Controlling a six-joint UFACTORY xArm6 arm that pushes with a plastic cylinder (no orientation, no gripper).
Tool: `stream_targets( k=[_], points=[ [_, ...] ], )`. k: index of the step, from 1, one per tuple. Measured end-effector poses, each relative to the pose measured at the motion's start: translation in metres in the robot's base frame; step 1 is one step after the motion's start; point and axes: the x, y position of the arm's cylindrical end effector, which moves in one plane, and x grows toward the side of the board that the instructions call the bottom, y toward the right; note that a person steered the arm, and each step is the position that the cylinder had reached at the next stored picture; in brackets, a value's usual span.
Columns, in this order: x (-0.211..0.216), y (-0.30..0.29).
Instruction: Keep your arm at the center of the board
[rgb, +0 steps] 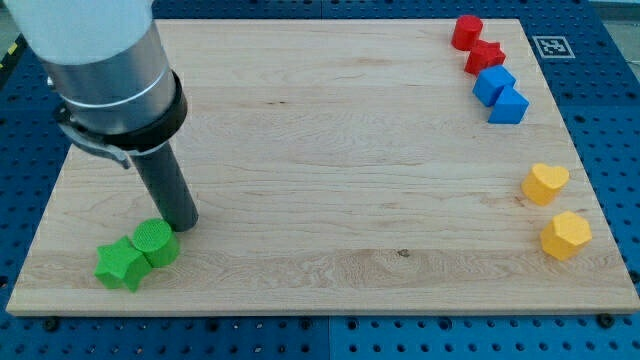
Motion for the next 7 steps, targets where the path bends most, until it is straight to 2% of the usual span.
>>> stream_targets(
  k=[3, 4, 5, 6, 7],
  points=[
    [0.008, 0.000],
    [-0.016, 0.006],
    [-0.052, 0.031],
    [-0.050, 0.082],
    [-0.045, 0.093]
  ],
)
